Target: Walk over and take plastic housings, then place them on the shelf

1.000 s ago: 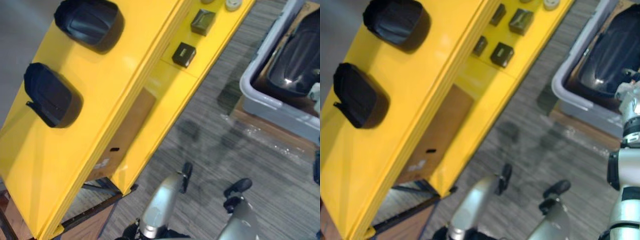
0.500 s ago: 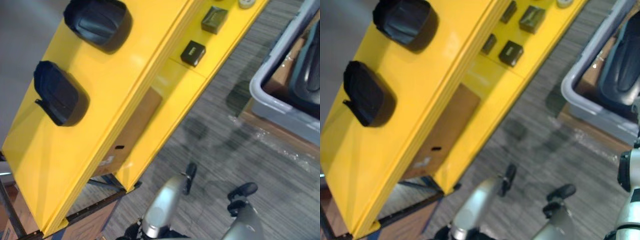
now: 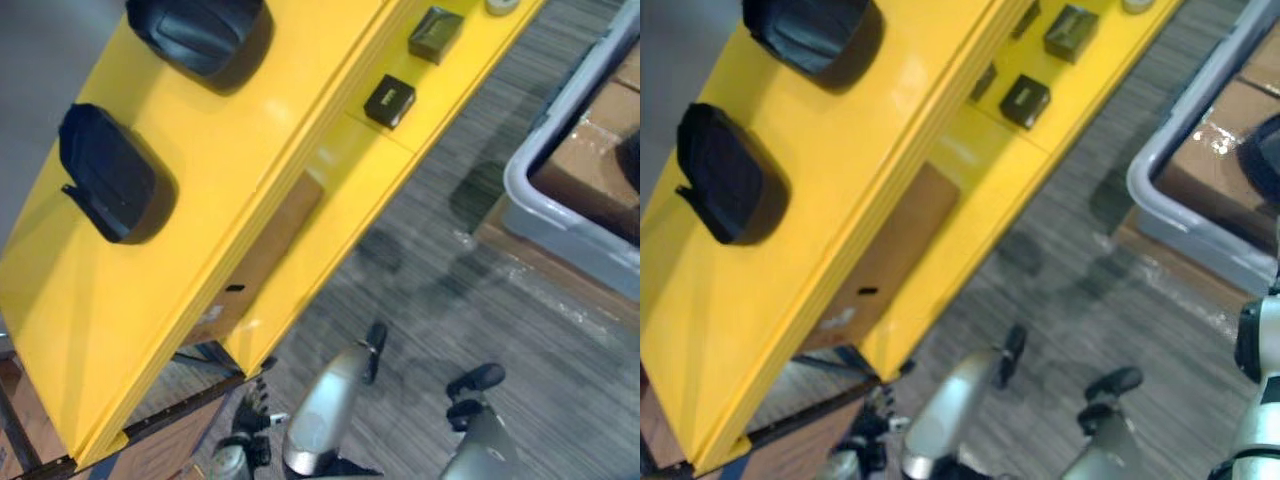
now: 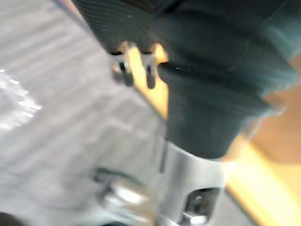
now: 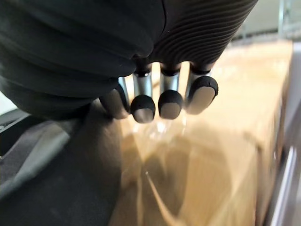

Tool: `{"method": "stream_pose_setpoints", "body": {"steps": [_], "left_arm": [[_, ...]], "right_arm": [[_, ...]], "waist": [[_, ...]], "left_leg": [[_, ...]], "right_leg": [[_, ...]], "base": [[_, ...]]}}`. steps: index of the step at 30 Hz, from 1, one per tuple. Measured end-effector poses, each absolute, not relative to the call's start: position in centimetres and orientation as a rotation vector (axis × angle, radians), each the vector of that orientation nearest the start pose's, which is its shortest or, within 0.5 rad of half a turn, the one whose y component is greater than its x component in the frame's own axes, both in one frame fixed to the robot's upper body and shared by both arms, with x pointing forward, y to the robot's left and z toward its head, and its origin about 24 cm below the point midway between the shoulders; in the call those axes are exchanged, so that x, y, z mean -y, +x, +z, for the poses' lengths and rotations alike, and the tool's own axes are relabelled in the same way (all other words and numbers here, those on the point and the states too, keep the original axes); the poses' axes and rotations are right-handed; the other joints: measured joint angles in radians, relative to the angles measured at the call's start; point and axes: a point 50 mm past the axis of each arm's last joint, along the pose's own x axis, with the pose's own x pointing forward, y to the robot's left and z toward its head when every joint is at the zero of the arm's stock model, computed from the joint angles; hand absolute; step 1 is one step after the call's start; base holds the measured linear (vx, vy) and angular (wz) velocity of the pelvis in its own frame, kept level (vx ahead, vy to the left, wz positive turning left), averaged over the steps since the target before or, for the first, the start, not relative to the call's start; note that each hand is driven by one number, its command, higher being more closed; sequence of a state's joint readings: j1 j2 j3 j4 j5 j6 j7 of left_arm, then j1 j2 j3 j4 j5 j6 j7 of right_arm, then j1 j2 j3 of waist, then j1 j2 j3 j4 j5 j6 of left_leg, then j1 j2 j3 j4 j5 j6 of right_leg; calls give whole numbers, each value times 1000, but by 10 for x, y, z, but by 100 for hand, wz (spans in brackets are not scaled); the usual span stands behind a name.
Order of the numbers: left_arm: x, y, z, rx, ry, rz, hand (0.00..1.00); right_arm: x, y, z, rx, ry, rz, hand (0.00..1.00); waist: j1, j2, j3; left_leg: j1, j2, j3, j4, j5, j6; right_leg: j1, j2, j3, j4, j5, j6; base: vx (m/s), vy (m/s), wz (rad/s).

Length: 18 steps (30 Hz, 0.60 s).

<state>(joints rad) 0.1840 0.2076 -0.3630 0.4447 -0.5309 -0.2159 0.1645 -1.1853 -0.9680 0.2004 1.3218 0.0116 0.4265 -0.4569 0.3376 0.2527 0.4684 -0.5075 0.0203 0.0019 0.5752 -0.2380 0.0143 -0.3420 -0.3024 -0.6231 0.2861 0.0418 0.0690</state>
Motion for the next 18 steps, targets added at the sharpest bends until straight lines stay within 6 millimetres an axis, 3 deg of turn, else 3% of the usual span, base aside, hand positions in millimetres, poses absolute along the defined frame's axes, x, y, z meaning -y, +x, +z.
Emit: {"method": "stream_pose_setpoints", "body": {"steps": [2, 4, 5, 13, 16, 18], "left_arm": [[-137, 190, -55, -370, -283, 40, 0], [-133, 200, -40, -296, -274, 17, 0], [-132, 204, -34, -269, -269, 18, 0], [-123, 220, -3, -142, -263, -19, 0], [-117, 233, 14, -77, -226, -62, 0], [-111, 246, 28, -28, -185, -99, 0]], "right_arm": [[423, 314, 243, -328, -689, -1172, 100], [415, 321, 248, -274, -703, -1158, 100], [410, 325, 250, -248, -722, -1153, 100], [385, 343, 262, -145, -839, -1085, 100], [368, 354, 262, -102, -899, -1040, 100], [350, 362, 265, -33, -954, -993, 100]], "waist": [[-23, -24, 17], [-39, -43, 30], [-46, -57, 39], [-90, -78, 54], [-115, -91, 60], [-129, -116, 61]], "left_leg": [[0, 14, 9, 22, -11, 1], [6, 30, 21, 35, -19, 0], [15, 39, 37, 34, -19, -1], [41, 80, 64, 28, -20, -6], [56, 94, 79, 22, -18, -10], [69, 107, 98, 14, -17, -13]], "right_leg": [[3, 13, 16, -2, 4, -4], [5, 26, 28, -6, 9, -9], [7, 33, 40, -12, 13, -11], [14, 78, 73, -37, 31, -31], [20, 89, 86, -40, 36, -37], [28, 109, 104, -70, 56, -44]], "base": [[-61, 35, -22], [-60, 23, -27], [-60, 7, -32], [-65, -16, -18], [-80, -14, -15], [-89, -15, -24]]}}
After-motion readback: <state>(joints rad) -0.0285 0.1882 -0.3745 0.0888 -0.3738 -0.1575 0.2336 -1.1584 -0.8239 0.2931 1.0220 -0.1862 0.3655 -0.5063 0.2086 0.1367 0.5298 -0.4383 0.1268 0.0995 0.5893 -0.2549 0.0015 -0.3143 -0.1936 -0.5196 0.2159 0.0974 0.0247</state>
